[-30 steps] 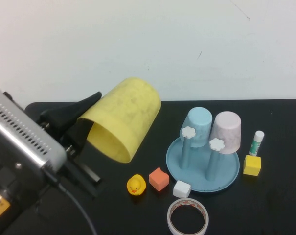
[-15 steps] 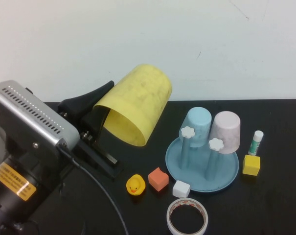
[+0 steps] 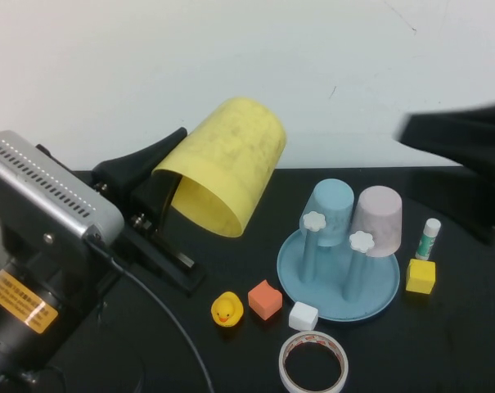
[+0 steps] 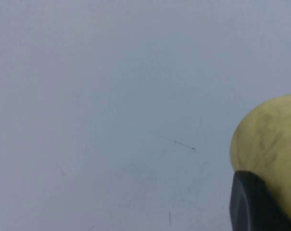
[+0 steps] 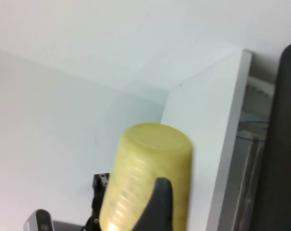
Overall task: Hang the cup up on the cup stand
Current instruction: Adjust the cup with two arms
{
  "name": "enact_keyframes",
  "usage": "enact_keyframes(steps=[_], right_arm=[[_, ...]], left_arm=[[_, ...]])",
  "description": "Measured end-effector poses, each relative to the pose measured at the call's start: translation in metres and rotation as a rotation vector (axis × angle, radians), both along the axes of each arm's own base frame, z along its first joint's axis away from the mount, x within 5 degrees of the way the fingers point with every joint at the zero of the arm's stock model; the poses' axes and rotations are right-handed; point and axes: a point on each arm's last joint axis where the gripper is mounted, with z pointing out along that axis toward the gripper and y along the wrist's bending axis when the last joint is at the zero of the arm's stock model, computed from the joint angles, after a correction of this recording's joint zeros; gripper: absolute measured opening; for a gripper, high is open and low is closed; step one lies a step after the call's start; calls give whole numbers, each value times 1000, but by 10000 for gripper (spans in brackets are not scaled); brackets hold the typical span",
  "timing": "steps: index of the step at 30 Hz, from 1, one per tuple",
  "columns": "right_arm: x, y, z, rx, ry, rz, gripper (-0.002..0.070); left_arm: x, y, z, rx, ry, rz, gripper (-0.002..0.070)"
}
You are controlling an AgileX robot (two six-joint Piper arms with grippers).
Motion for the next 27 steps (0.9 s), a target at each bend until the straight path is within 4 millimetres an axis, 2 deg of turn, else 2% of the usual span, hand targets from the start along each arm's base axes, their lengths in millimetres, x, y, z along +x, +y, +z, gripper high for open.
enact_keyframes(steps=[3,12,19,27], right_arm=[[12,23,10,-16,-16,35,692],[43,82,15,3,52,137,692],[56,104,24,10,33,153,693],[52,122,24,8,38,176,693]], left_arm=[[1,1,0,-19,15,11,5],[1,2,0,-27,19,15,5],[2,3,1,-36,21,28,5],[5,7,2,-90,44,70,5]])
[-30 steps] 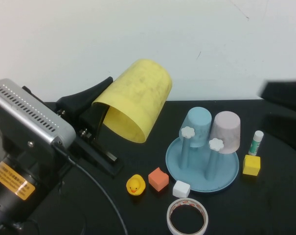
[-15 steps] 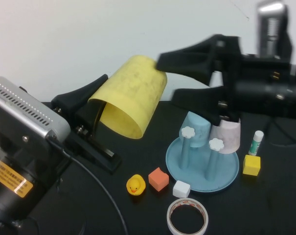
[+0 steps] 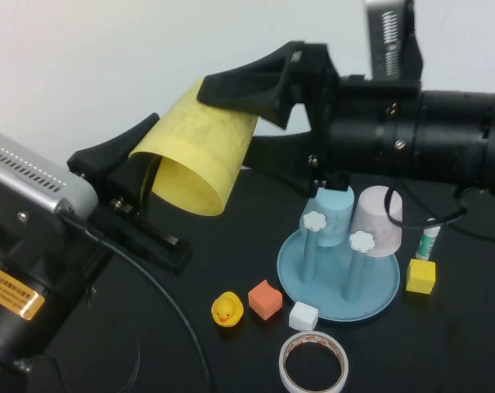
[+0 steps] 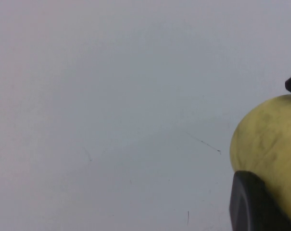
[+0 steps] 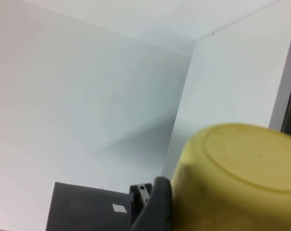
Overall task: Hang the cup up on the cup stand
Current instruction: Adjust the cup with two arms
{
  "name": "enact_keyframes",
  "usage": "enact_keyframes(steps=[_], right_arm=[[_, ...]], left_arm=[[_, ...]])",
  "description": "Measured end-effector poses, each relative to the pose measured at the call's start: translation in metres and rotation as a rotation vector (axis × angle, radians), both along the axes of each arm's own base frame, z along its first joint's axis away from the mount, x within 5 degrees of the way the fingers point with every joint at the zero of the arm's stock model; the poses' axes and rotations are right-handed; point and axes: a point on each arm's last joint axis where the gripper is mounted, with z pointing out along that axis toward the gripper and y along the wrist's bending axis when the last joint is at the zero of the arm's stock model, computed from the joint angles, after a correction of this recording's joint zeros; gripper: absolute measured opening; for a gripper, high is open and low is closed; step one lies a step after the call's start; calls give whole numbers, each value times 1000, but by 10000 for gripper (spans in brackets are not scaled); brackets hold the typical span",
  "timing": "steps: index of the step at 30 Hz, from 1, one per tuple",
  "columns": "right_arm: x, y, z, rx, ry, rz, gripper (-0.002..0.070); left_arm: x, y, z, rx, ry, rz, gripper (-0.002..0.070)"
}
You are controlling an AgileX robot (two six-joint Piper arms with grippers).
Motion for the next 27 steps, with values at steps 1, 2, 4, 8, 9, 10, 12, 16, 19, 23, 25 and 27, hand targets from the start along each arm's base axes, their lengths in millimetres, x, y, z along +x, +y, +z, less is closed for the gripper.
enact_keyframes(steps=[1,2,4,8,9,10,12,16,19,23,25,27], right_arm=[[0,1,-1,-1,2,2,693],[0,2,-1,0,5,4,693],[0,4,-2,1,13,7,693],[4,8,1,11,8,10,693],[5,9,2,13,5,10,693],[6,9,3,14,1,10,693],[8,11,4,16,-3,14,693],[10,14,2,16,-2,30,693],[10,16,1,13,-8,44,669],[9,16,1,12,-17,53,584],[9,16,1,10,-21,52,583],[9,16,1,10,-23,52,583]], left_arm=[[0,0,0,-3,0,1,6],[0,0,0,-4,1,2,6],[0,0,0,-5,-1,4,6],[0,0,1,-8,-5,6,5],[0,1,1,-9,-7,6,5],[0,1,1,-9,-7,6,6],[0,0,1,-5,-11,3,6],[0,0,1,1,-18,-3,5],[0,0,1,1,-18,-3,5],[0,0,1,1,-18,-3,6],[0,0,1,1,-18,-3,6],[0,0,1,-6,-6,3,6]])
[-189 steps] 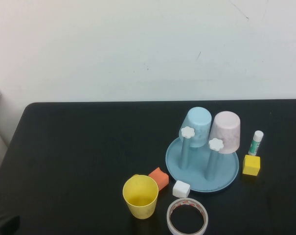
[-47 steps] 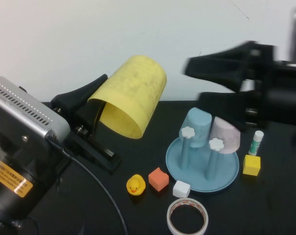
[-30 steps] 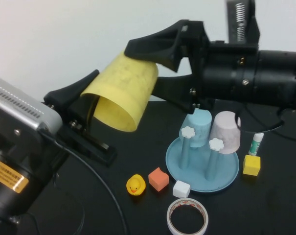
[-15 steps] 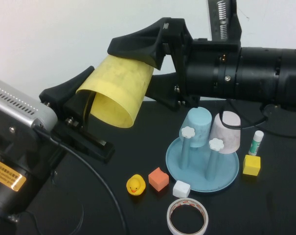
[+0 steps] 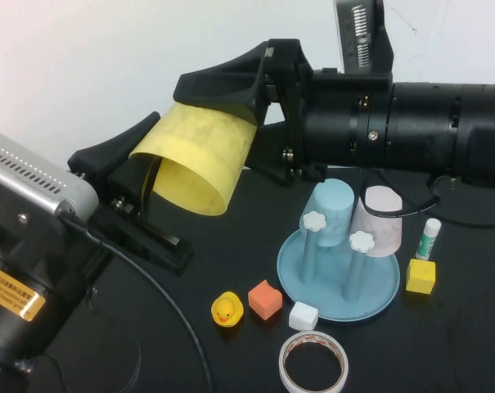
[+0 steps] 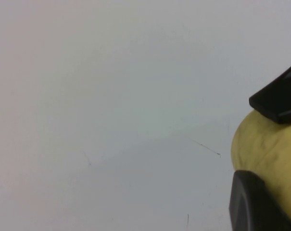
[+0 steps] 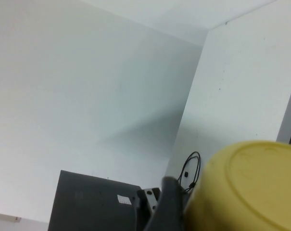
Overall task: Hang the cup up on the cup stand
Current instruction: Adjust the cup with two arms
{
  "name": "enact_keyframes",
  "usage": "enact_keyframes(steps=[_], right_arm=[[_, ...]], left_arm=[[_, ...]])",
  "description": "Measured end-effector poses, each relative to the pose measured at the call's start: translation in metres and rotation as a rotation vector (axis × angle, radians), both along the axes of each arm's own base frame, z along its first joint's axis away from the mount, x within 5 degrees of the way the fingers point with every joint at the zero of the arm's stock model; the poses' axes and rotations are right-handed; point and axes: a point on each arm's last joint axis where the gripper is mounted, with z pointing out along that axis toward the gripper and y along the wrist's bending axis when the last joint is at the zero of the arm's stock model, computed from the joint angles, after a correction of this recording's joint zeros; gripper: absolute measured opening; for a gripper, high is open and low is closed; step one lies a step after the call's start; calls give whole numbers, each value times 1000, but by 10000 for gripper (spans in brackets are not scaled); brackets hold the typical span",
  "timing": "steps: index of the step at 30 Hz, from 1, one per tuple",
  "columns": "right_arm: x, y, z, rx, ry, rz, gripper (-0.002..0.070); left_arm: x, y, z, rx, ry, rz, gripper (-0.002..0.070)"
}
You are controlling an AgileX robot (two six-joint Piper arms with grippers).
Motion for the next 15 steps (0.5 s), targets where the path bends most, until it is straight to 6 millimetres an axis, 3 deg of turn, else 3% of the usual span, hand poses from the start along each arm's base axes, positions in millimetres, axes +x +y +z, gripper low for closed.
enact_keyframes(steps=[4,11,15], right_arm=[[0,0,0,-3,-7,1,583],[4,-1,0,-43,-101,-24,583],[9,-2,6,-104,-255,-59,583]], left_arm=[[1,1,-2,7,24,10,53],[-2,2,-6,57,93,-2,347],[-14,9,-1,84,137,-19,399]])
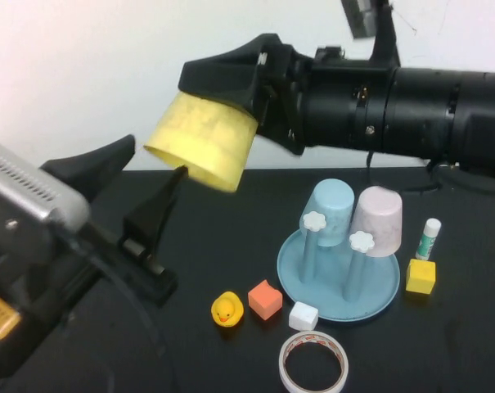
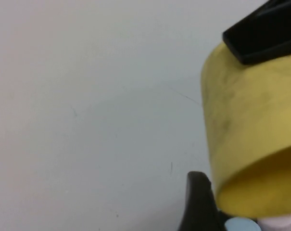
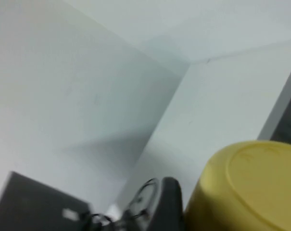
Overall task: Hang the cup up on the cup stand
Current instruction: Adjust the cup with two arms, then place the cup on the cup holder
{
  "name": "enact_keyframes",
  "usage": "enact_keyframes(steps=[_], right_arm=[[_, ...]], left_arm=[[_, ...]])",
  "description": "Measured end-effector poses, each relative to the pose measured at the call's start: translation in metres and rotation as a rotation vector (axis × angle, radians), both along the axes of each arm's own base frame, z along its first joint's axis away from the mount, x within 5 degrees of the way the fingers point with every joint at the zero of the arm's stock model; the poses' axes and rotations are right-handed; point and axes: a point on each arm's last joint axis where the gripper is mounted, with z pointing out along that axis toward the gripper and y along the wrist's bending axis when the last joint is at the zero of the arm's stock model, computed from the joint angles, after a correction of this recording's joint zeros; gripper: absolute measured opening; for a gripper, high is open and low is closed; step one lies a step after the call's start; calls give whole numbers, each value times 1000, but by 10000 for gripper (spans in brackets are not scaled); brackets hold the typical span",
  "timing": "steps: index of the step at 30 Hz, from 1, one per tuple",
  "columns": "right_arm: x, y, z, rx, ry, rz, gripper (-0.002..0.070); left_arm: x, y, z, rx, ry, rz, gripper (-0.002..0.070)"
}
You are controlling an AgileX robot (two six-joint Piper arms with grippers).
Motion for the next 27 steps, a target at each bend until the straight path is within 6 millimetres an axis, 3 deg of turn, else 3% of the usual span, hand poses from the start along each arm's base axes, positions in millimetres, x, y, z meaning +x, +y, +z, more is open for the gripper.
enact_keyframes(steps=[10,16,21,27], right_arm=[[15,-8,0,-330,-521,-105,583],[19,-8,-4,-578,-709,-209,583],[24,-16,-19,-732,-723,-268,583],[35,-16,-56,-864,-660,-264,583]], left_arm=[[-43,30,20,24,31,-40,410],[-58,39,15,129,82,-63,411],[-61,39,4,217,173,-84,411],[-62,39,-4,266,238,-97,411]])
